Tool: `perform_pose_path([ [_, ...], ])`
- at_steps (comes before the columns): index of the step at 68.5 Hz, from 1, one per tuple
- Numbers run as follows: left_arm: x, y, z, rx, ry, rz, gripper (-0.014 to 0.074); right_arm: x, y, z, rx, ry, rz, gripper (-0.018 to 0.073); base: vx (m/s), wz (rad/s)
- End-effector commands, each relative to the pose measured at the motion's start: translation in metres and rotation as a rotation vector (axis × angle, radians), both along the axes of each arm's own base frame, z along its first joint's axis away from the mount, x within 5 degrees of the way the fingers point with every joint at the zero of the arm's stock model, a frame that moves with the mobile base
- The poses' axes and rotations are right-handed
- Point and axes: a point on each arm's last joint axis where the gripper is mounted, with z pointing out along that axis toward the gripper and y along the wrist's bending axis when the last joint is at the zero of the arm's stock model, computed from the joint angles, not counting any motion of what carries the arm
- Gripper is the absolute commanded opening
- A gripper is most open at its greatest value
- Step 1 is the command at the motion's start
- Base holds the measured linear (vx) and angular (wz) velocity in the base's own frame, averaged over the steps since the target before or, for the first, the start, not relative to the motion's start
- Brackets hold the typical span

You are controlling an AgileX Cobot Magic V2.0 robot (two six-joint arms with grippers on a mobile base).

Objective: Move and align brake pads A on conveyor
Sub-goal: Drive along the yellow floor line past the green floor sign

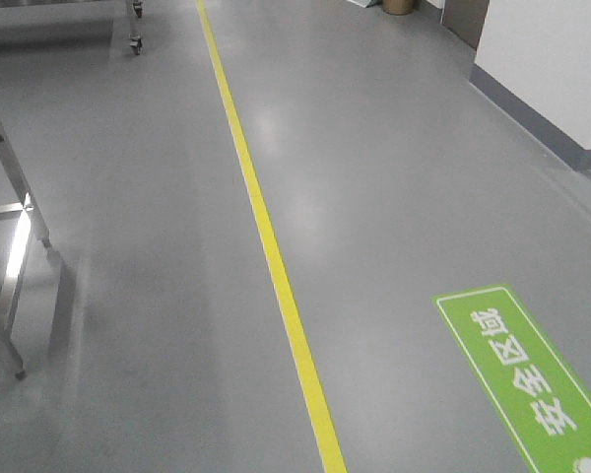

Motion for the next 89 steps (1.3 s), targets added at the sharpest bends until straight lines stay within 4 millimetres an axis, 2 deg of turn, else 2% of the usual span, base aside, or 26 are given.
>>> perform_pose_path([
  [1, 0.0006, -0.0006, 0.015, -0.032, -0.089, 0.001, -0.0006, 0.0013, -0.0015, 0.0138, 0.016, -0.086, -0.018, -0.0003, 0.5, 0.03],
  [89, 0.0022, -0.0011, 0.0142, -0.03, -0.083, 0.001, -0.0006, 0.0013, -0.0015, 0.0138, 0.016, -0.086, -0.018, -0.0003, 0.49, 0.11],
])
